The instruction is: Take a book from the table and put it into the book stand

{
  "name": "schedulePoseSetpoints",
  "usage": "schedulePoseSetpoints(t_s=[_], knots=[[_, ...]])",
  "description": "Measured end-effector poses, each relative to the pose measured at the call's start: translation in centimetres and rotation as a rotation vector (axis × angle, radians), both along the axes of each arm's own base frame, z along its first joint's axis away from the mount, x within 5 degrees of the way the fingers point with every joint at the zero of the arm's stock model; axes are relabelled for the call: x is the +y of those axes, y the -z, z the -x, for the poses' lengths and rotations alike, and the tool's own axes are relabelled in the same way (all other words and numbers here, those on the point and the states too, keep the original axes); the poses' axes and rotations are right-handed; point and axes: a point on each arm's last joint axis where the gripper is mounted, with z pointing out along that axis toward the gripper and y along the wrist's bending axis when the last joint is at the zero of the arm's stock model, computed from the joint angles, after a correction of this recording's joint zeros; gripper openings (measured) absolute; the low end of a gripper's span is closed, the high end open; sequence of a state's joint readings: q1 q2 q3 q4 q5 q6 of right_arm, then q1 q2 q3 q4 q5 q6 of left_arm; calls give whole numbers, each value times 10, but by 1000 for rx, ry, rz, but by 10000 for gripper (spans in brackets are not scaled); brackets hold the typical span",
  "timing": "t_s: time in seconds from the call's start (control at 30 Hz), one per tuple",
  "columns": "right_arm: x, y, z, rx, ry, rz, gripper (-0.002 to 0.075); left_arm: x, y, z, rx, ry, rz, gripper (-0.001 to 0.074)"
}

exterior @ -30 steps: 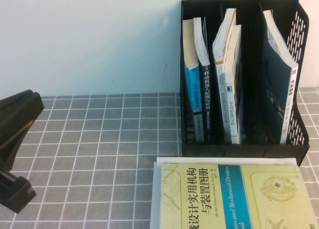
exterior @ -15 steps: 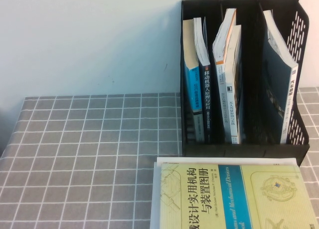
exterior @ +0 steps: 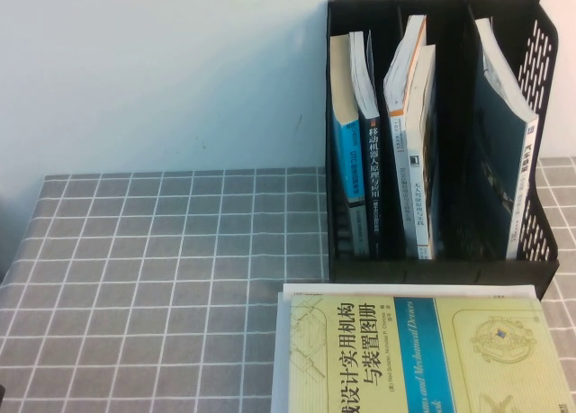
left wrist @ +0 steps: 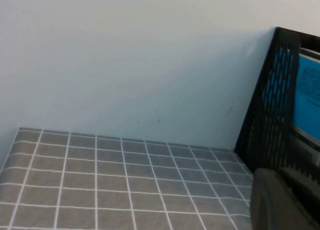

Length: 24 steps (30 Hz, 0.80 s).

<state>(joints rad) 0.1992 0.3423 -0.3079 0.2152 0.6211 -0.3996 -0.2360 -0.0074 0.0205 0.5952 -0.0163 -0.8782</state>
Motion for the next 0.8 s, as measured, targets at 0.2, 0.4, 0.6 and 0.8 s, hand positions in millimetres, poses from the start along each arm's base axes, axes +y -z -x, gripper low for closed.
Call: schedulePoseSetpoints(t_s=[0.2, 0.4, 0.6, 0.8], knots=[[0, 0, 0, 0, 0, 0, -3, 0, 6, 0, 3, -10, -260, 1], [0, 0, 0, 0, 0, 0, -3, 1, 22, 1, 196, -36, -274, 1], [0, 0, 0, 0, 0, 0, -3, 3, 29, 2, 272, -66, -280, 1], [0, 0, 0, 1, 0, -4, -3, 4, 28, 2, 274, -80, -268, 1]])
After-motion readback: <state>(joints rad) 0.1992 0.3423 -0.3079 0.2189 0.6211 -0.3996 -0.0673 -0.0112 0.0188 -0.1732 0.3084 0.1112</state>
